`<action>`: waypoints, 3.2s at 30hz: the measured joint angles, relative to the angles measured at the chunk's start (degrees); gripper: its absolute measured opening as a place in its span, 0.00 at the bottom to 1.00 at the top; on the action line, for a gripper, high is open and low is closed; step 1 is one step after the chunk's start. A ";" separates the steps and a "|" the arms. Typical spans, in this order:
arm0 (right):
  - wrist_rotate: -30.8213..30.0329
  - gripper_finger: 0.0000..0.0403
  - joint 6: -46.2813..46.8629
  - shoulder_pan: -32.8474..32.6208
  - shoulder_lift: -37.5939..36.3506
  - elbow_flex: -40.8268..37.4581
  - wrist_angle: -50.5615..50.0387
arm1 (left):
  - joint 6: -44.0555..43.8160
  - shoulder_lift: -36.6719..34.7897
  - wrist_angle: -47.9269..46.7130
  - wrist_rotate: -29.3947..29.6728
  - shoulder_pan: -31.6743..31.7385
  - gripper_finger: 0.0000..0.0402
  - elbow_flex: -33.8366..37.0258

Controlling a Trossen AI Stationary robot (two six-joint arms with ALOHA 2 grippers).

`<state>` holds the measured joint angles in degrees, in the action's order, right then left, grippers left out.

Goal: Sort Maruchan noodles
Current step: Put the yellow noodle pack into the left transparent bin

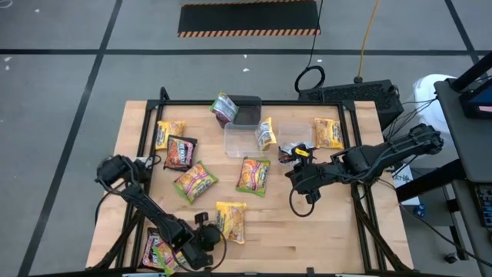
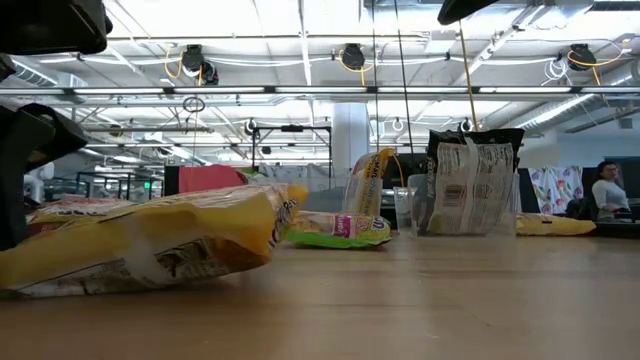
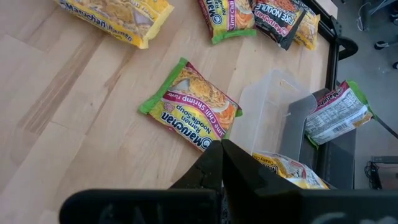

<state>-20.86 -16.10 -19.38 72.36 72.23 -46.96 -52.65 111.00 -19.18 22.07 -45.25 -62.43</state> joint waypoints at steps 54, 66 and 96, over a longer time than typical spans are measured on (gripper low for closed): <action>0.00 0.00 0.00 0.00 0.00 0.00 0.02 | -9.50 -9.79 7.53 9.30 11.74 0.00 0.44; -0.01 0.00 -0.02 0.00 0.00 0.00 0.00 | -0.22 -9.81 16.37 12.72 16.97 0.00 0.39; -0.52 0.00 -2.62 0.00 -0.02 0.00 0.61 | 22.28 -16.50 36.20 36.00 24.72 0.00 0.28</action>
<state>-21.39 -18.72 -19.38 72.34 72.23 -46.35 -30.37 94.50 17.02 58.07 -20.53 -62.15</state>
